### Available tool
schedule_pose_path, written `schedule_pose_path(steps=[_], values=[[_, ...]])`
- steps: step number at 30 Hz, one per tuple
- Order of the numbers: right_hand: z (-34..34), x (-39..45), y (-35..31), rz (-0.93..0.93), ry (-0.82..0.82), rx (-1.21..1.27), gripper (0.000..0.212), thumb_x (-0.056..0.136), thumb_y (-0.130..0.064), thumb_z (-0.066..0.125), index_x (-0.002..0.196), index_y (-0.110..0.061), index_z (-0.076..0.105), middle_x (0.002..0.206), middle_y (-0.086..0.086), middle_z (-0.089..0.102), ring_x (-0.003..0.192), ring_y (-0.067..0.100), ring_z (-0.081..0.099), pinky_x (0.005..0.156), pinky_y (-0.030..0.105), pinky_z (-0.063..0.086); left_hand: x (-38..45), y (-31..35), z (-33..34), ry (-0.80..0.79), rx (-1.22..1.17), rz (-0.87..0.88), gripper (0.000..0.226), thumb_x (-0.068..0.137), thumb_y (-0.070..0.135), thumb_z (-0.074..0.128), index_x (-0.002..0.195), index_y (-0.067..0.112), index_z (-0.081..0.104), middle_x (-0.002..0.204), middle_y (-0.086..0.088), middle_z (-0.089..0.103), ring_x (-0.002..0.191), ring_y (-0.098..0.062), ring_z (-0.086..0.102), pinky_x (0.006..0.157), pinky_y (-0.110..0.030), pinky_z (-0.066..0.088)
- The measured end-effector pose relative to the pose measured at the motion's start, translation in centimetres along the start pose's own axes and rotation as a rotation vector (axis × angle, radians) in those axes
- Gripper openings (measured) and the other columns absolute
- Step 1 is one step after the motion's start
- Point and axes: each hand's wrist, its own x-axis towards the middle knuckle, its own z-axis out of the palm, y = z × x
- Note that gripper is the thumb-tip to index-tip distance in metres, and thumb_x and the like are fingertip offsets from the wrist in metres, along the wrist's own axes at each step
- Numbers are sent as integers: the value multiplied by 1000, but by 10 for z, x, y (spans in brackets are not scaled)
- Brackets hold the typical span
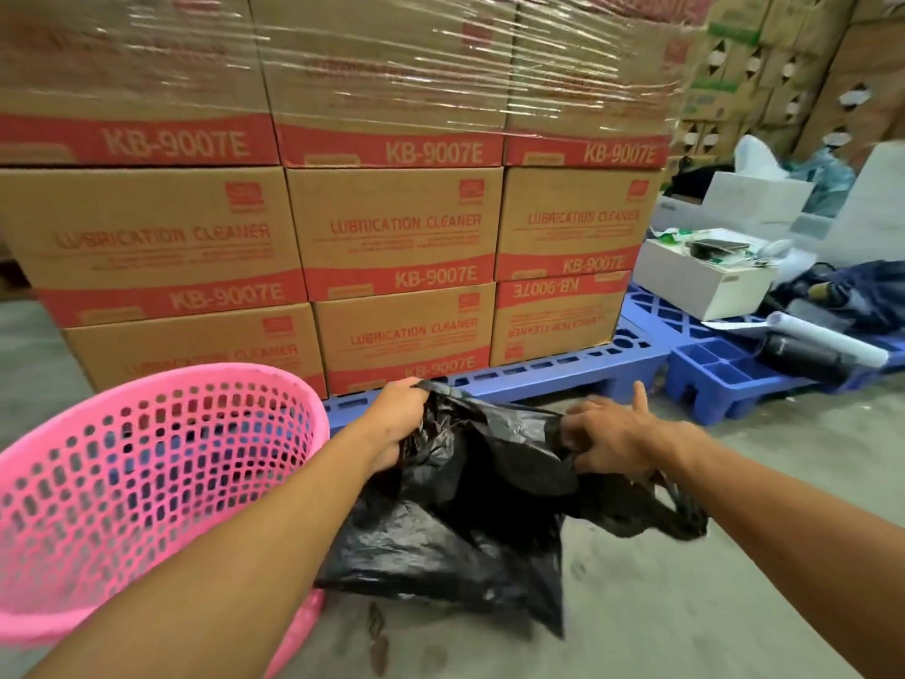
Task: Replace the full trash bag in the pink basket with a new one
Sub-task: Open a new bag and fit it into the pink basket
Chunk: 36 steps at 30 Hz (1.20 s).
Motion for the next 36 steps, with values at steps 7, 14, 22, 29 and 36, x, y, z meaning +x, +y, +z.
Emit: schedule_pose_path(steps=[7, 14, 22, 29, 36], values=[[-7, -3, -20, -24, 126, 1018, 41, 85, -5, 65, 119, -17, 44, 110, 11, 57, 94, 23, 60, 78, 37, 55, -11, 20, -8, -108, 48, 208, 31, 96, 18, 51, 124, 28, 43, 106, -3, 58, 88, -19, 60, 86, -35, 51], [-33, -12, -29, -149, -70, 1528, 77, 88, 19, 34, 135, -41, 43, 129, 23, 53, 94, 37, 61, 78, 49, 54, -28, 11, -25, -247, 750, 589, 52, 76, -13, 41, 102, 32, 34, 114, -4, 26, 72, -24, 45, 61, -42, 41], [-42, -17, -24, -162, -41, 2020, 32, 85, -22, 49, 105, -5, 68, 88, 15, 74, 78, 31, 71, 84, 42, 52, -23, 3, -52, 23, 471, 473, 44, 85, 2, 44, 113, 31, 61, 110, 1, 65, 101, -24, 60, 80, -29, 45], [-47, -23, -30, -137, -254, 1230, 64, 71, -60, 73, 128, -34, 61, 131, 10, 62, 113, 29, 64, 97, 49, 50, -33, 8, -76, -274, 793, 226, 125, 65, 76, 67, 156, 21, 1, 160, -2, 25, 146, -19, 28, 117, -30, 23], [-50, -20, -33, -252, 1, 1517, 57, 88, 6, 59, 129, -34, 55, 123, 11, 59, 88, 27, 71, 63, 37, 60, -55, 9, -87, -521, 1013, 261, 120, 56, 68, 82, 144, 59, 1, 162, -5, 6, 150, -24, 13, 118, -42, 22]])
